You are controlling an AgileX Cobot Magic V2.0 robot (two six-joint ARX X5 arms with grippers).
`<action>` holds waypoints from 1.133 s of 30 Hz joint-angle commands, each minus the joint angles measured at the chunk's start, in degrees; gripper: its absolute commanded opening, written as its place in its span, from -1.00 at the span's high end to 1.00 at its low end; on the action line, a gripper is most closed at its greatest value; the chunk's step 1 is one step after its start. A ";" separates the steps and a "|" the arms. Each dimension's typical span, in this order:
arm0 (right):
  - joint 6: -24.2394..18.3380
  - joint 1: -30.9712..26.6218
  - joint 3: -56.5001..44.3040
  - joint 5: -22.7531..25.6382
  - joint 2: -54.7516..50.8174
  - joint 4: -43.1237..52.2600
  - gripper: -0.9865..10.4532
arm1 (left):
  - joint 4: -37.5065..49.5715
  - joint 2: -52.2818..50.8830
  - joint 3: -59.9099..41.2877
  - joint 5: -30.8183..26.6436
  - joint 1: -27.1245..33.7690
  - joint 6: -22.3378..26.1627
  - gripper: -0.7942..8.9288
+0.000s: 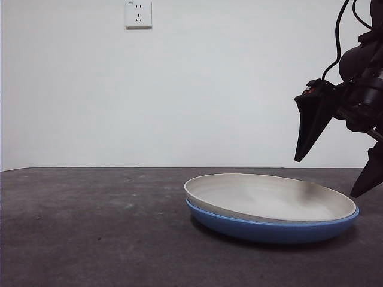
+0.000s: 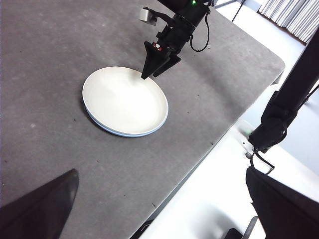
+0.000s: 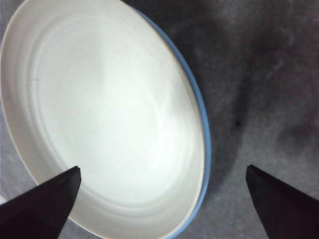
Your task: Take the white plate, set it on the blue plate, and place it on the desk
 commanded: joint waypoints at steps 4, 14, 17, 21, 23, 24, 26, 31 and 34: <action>-1.33 0.20 1.09 -3.23 3.54 1.16 -0.36 | 0.46 0.20 0.59 0.15 -0.22 -0.31 -0.51; -1.46 0.24 1.09 -4.39 6.38 1.68 -0.23 | 0.44 0.20 0.59 0.15 -0.22 -0.63 -0.51; -1.46 0.26 1.09 -4.37 7.17 1.64 -0.14 | 0.44 0.20 0.59 0.15 -0.22 -0.66 -0.51; -1.49 0.24 1.07 -4.33 8.28 1.40 0.09 | 0.44 0.20 0.59 0.15 -0.22 -0.63 -0.51; -1.49 0.24 1.07 -4.31 8.59 1.36 0.22 | 0.44 0.20 0.59 0.15 -0.22 -0.63 -0.51; -1.49 0.24 1.07 -4.17 8.59 1.33 0.29 | 0.42 0.20 0.59 0.15 -0.22 -0.66 -0.51; -1.49 0.24 1.07 -4.13 8.59 1.40 0.47 | 0.44 0.20 0.59 0.13 -0.22 -0.63 -0.51; -1.31 0.24 1.07 -1.88 8.59 0.87 0.72 | 0.44 0.20 0.59 0.13 -0.22 -0.61 -0.51; -1.29 0.24 1.07 1.27 8.59 0.39 0.82 | 0.46 0.20 0.59 0.13 -0.22 -0.63 -0.51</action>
